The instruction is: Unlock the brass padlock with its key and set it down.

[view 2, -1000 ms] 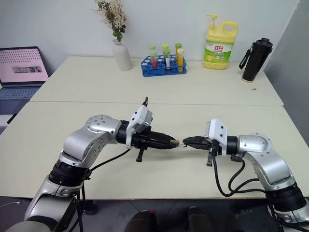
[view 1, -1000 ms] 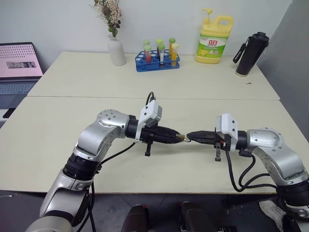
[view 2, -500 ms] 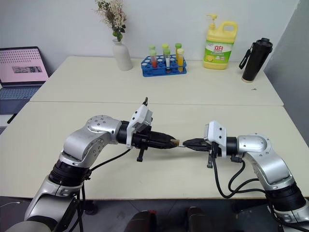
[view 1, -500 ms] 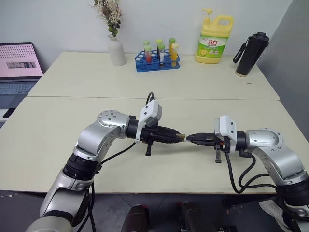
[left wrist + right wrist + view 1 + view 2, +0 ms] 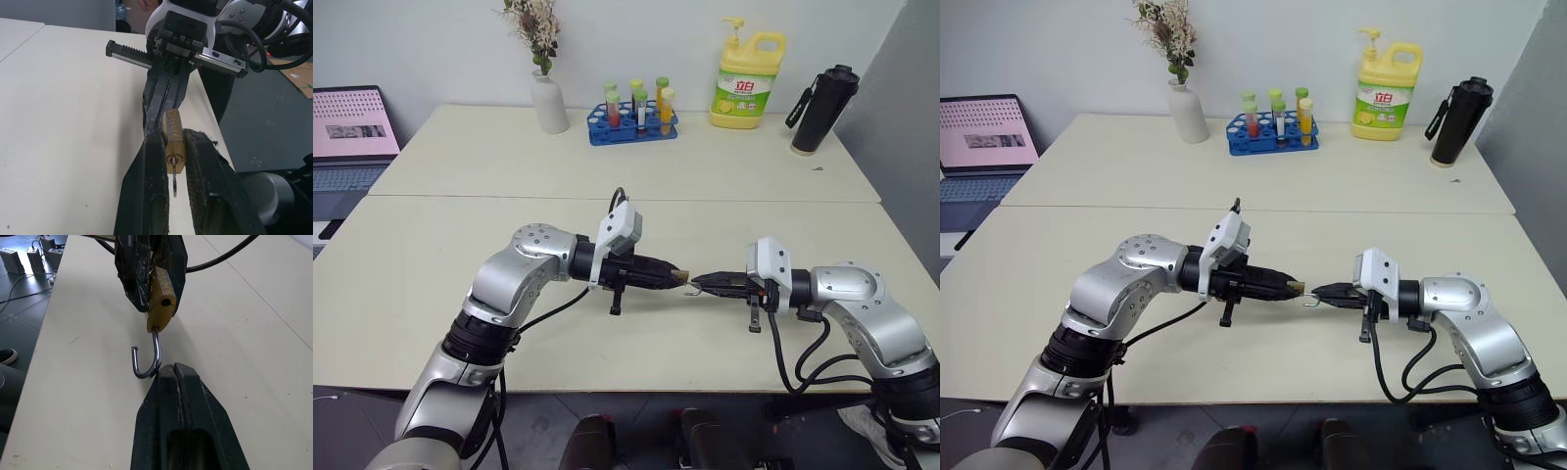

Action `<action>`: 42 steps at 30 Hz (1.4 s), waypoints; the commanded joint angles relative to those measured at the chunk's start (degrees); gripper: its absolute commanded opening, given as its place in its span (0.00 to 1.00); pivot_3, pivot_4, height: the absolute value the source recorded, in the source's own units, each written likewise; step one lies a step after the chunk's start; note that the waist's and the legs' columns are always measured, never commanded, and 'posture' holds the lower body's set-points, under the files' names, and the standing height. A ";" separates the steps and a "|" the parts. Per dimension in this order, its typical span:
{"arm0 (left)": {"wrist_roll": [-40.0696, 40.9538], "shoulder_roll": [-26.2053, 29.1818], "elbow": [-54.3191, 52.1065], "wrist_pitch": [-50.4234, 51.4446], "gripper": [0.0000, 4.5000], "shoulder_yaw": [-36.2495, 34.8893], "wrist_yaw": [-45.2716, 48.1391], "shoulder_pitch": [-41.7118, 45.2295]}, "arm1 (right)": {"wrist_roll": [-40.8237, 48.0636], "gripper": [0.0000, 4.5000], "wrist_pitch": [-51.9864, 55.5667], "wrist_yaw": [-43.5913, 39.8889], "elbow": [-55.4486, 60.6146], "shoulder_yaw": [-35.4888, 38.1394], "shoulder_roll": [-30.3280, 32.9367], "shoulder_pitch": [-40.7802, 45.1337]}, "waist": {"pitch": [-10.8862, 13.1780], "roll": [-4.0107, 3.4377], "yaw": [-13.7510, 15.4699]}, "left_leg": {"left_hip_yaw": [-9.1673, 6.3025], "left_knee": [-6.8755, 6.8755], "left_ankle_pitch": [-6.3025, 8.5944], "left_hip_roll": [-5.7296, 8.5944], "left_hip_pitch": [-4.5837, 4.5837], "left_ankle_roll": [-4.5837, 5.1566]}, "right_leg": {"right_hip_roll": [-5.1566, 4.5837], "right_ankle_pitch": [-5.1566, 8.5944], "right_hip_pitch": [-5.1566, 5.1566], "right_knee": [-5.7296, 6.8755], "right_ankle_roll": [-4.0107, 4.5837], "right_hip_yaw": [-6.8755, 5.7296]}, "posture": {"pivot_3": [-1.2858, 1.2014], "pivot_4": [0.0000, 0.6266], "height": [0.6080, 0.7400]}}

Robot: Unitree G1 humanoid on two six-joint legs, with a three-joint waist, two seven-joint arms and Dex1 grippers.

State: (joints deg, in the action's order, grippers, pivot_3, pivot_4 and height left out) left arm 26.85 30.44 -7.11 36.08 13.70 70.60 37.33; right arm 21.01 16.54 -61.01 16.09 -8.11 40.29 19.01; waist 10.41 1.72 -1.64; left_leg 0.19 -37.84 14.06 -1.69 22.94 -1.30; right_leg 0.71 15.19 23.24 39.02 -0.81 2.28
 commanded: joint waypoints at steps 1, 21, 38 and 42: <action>1.86 -0.56 -0.54 1.80 0.04 -1.65 -1.35 0.41 | -3.33 0.00 -2.48 1.23 0.42 1.08 1.36 -0.96 | 0.00 0.00 0.00 | 0.00 0.00 0.00 0.00 0.00 0.00 | 0.00 0.00 0.00 0.00 0.00 0.00 | 0.52 0.24 1.00; 7.58 -12.13 1.05 18.06 0.04 -5.09 -22.58 -10.21 | 3.39 1.00 7.15 6.84 14.92 6.01 2.68 -13.92 | 0.00 0.01 -0.03 | -0.04 0.00 0.00 0.00 -0.02 0.00 | -0.02 -0.02 -0.02 0.02 -0.05 0.01 | 0.52 0.24 1.00; 2.77 -15.27 9.21 14.20 0.11 -3.78 -25.89 -8.11 | -0.19 1.00 8.30 8.36 11.04 5.60 3.32 -13.43 | 0.00 0.01 -0.02 | -0.03 0.00 0.00 0.03 -0.01 0.00 | -0.02 -0.02 -0.01 0.00 -0.05 0.01 | 0.52 0.24 1.00; 2.34 -15.20 9.84 13.54 0.39 -3.86 -25.64 -7.48 | 0.39 1.00 9.04 7.93 11.40 6.44 4.26 -13.61 | 0.00 0.01 0.00 | -0.02 0.00 0.00 0.03 0.00 0.00 | -0.03 -0.02 -0.02 0.00 -0.05 0.02 | 0.52 0.24 1.00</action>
State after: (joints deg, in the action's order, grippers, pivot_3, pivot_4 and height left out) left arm 29.07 15.54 3.06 50.68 10.60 44.49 28.98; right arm 20.39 25.52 -52.70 26.05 -3.33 44.12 5.32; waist 10.41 1.73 -1.64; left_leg 0.17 -37.84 14.07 -1.66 22.94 -1.30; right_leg 0.68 15.17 23.23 39.01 -0.86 2.29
